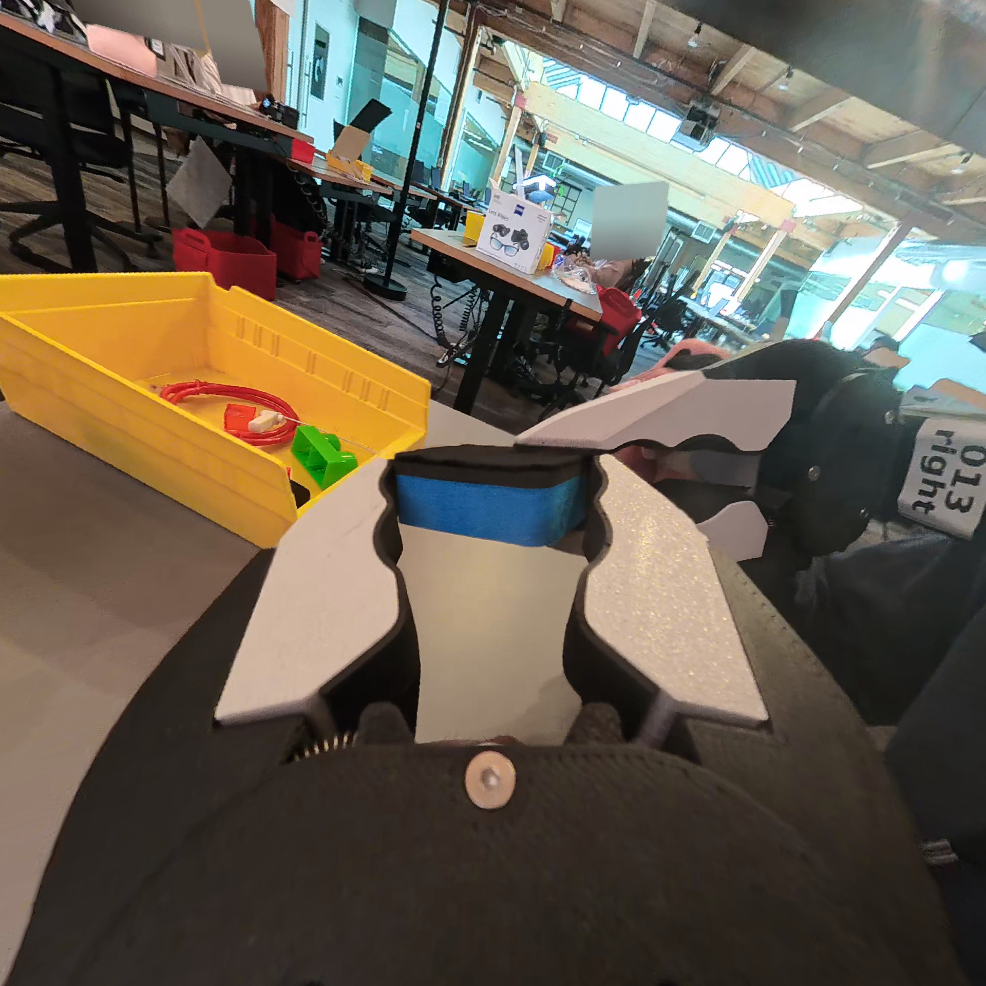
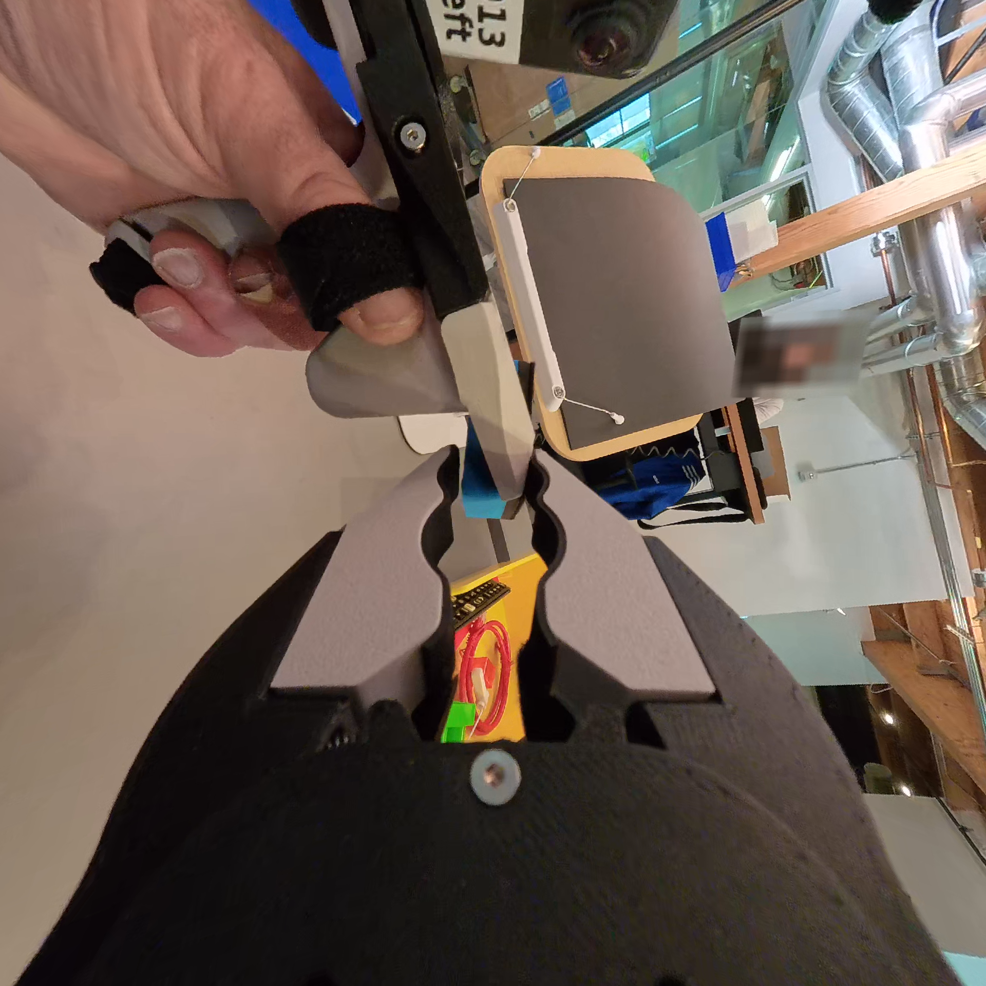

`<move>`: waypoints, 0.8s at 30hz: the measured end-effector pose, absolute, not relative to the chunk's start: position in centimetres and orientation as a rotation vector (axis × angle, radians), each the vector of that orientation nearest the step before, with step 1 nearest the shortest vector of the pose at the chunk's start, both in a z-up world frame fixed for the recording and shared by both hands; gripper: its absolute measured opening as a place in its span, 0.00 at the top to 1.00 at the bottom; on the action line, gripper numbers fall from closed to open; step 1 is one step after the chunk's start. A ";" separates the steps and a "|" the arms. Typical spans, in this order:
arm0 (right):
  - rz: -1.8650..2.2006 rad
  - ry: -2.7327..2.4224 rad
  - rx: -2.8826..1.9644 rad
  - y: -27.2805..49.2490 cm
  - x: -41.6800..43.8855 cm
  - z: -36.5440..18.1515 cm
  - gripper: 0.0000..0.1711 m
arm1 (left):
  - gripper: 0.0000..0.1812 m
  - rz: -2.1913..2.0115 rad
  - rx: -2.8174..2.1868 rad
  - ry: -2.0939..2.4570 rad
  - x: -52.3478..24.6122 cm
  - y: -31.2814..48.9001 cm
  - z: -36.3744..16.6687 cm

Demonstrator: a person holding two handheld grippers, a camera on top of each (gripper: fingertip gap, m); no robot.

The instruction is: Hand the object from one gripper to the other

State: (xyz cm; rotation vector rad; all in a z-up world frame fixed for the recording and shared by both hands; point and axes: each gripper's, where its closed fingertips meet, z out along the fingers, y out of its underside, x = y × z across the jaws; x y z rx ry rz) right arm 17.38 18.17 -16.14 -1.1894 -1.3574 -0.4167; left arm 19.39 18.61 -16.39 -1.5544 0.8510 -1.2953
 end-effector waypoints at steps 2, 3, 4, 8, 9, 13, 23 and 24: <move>-0.404 -1.341 -1.182 18.0 17.4 -15.9 0.84 | 0.63 -1.334 -1.553 0.822 19.3 18.7 -16.3; -0.385 -1.326 -1.177 17.9 17.4 -15.7 0.81 | 0.63 -1.371 -1.547 0.810 19.2 18.7 -16.2; -0.353 -1.310 -1.175 17.8 17.5 -15.4 0.77 | 0.63 -1.417 -1.530 0.788 19.1 18.6 -15.9; -0.083 -1.221 -1.158 16.9 18.2 -14.2 0.66 | 0.63 -1.711 -1.398 0.702 18.1 17.8 -13.6; 0.000 -1.199 -1.143 16.5 18.4 -13.9 0.65 | 0.63 -1.765 -1.371 0.693 17.9 17.6 -13.3; 0.150 -1.086 -1.096 16.4 18.9 -12.8 0.62 | 0.63 -1.933 -1.261 0.691 17.7 16.5 -12.4; -0.011 -0.925 -1.072 16.7 16.6 -13.8 0.51 | 0.63 -2.140 -1.136 0.441 18.3 16.7 -12.2; 0.012 -0.899 -1.094 16.9 16.5 -14.0 0.51 | 0.63 -2.141 -1.142 0.438 18.5 16.6 -12.3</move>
